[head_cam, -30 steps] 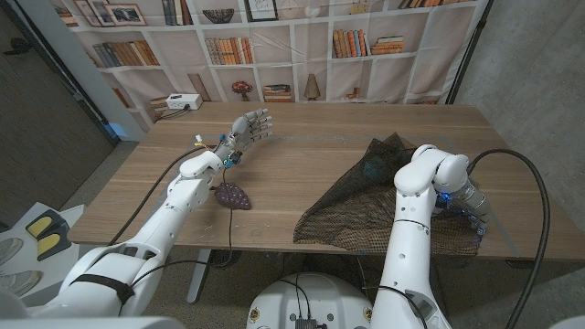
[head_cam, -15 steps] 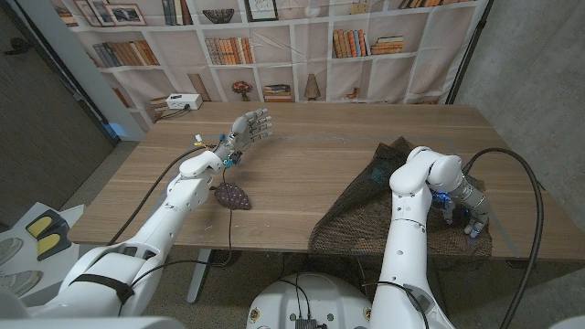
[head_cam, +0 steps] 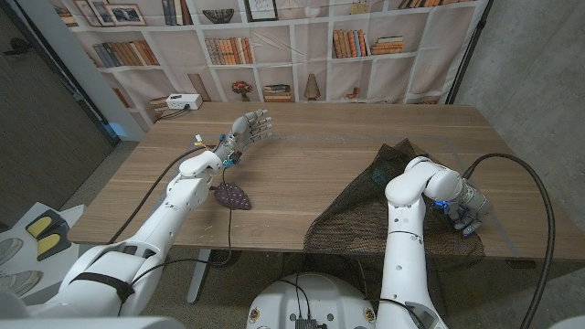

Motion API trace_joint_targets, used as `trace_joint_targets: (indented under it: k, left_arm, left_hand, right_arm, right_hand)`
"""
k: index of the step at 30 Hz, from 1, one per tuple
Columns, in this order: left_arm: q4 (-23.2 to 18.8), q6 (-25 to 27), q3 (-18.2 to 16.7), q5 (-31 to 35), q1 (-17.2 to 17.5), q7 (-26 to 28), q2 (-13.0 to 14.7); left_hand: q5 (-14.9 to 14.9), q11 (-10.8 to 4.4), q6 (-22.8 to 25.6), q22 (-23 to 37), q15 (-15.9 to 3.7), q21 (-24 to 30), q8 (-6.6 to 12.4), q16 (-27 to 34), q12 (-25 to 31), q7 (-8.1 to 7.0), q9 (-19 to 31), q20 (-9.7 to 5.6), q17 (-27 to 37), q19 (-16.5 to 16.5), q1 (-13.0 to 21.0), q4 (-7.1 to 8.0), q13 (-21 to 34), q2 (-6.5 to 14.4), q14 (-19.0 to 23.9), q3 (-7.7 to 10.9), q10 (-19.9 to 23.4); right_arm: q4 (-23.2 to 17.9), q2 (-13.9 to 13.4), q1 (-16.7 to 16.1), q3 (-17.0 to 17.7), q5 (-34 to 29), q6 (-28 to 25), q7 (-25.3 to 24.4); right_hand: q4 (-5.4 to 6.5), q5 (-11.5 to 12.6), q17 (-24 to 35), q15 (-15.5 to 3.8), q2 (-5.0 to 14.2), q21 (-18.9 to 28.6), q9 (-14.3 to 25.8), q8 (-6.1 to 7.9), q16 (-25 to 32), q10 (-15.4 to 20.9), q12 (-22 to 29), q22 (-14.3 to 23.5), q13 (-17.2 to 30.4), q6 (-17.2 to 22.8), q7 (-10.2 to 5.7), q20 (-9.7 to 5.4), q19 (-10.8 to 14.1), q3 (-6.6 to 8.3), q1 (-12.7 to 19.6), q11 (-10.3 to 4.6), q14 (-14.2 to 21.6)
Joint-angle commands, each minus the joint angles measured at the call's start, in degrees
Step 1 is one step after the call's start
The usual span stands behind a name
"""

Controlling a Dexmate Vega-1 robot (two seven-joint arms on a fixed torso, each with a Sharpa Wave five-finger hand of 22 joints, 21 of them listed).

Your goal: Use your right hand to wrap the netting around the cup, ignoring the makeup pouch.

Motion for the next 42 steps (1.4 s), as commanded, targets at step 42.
trace_joint_targets:
  k: [42]
  left_arm:
    - [2.59,-1.41,-1.58,-0.87,-0.30,-1.76,0.36]
  left_hand:
    - [-0.29,0.11,0.60,0.31,0.19,-0.26,0.14,-0.06,-0.03,-0.11,0.19,0.16,0.25,-0.14,-0.93,0.21,0.17,0.08,0.35,0.05,0.34]
  right_arm:
    - [-12.92,-32.79,-14.90,-29.79,86.33,-8.85,-99.59]
  right_hand:
    - [-1.83,-0.29,2.97,-5.30,-3.15,5.86,2.36,4.13,-2.24,10.05,0.62,-6.43,-2.01,8.21,2.75,-5.29,5.57,2.76,0.87,0.49,10.86]
